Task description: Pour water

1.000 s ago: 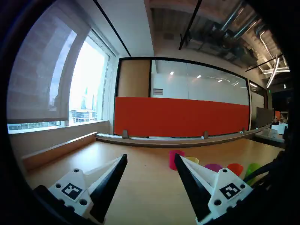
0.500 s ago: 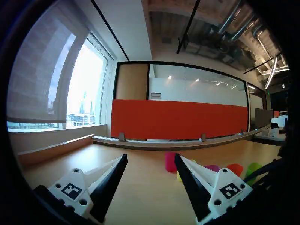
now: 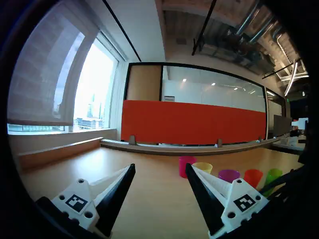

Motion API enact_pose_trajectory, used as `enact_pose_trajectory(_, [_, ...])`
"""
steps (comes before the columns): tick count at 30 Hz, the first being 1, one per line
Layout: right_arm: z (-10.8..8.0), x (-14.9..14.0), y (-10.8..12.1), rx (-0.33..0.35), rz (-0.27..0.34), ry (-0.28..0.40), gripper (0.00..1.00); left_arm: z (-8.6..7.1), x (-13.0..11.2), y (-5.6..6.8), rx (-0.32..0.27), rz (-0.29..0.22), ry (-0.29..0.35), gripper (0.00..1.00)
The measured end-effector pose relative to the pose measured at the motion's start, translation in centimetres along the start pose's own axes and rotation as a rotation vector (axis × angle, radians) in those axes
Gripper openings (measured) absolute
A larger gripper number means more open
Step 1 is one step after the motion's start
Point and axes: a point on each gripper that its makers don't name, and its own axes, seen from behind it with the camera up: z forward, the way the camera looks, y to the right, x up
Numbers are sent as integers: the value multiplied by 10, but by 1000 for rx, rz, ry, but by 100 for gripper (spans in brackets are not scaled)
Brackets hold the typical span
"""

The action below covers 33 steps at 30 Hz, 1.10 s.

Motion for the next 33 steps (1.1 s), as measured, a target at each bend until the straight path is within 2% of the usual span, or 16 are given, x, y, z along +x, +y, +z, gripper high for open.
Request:
enact_pose_trajectory(21, [-2,6,-3,5,-8,7,99,2,-20,1,10,60,-44,93])
enact_pose_trajectory(33, [-4,8,-2,7,-1,9,99,4,-24,2,8,65,-56,93])
